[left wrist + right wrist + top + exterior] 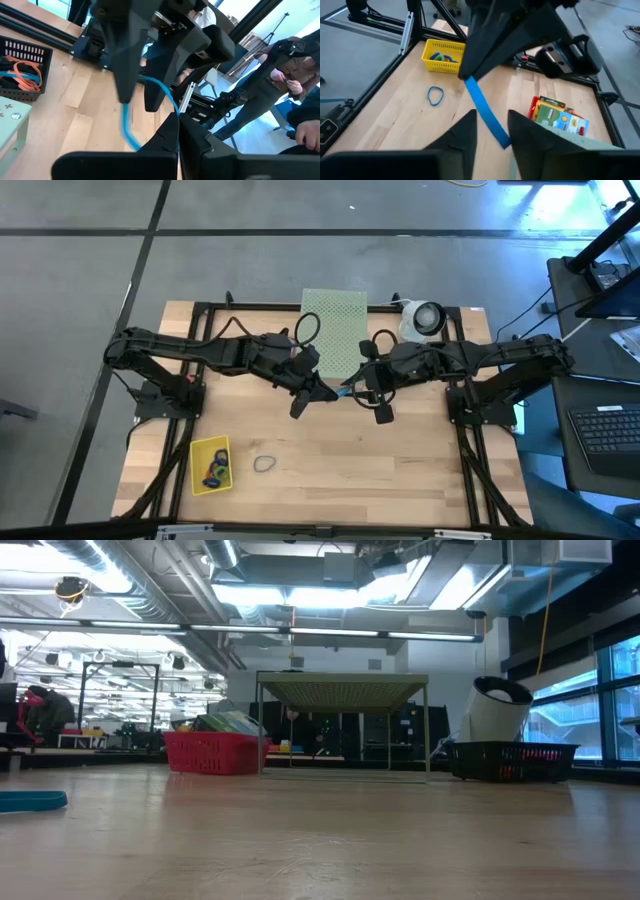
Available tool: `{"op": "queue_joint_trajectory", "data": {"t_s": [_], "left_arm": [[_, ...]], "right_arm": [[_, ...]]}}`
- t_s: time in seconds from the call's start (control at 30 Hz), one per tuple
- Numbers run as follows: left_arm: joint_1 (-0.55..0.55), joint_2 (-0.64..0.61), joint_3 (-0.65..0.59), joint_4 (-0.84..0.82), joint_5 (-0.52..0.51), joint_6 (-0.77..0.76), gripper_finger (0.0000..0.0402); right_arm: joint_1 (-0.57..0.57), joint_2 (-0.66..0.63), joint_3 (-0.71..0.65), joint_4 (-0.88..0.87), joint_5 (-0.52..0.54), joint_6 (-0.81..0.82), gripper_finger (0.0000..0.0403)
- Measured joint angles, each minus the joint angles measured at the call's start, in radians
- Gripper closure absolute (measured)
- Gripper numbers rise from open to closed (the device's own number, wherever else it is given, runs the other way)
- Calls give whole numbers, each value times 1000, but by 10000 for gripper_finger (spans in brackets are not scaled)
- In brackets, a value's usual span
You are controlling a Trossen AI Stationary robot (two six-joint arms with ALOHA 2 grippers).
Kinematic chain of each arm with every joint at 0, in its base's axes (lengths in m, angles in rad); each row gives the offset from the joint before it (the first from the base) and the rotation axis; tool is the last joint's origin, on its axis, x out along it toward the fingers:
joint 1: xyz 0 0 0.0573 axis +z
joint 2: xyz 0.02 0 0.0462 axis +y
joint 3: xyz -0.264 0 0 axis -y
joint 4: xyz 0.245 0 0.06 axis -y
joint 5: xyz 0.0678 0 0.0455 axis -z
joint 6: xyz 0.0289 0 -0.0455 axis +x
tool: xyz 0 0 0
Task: Pick & Place Office Desk Supplies
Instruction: Put the blue rubber band into the black bin
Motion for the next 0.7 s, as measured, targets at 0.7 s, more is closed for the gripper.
{"op": "queue_joint_trajectory", "data": {"t_s": [0.7], "left_arm": [[21,-16,1,1,7,27,359]], "right_arm": [[-1,-6,0,-32,24,233,401]]}}
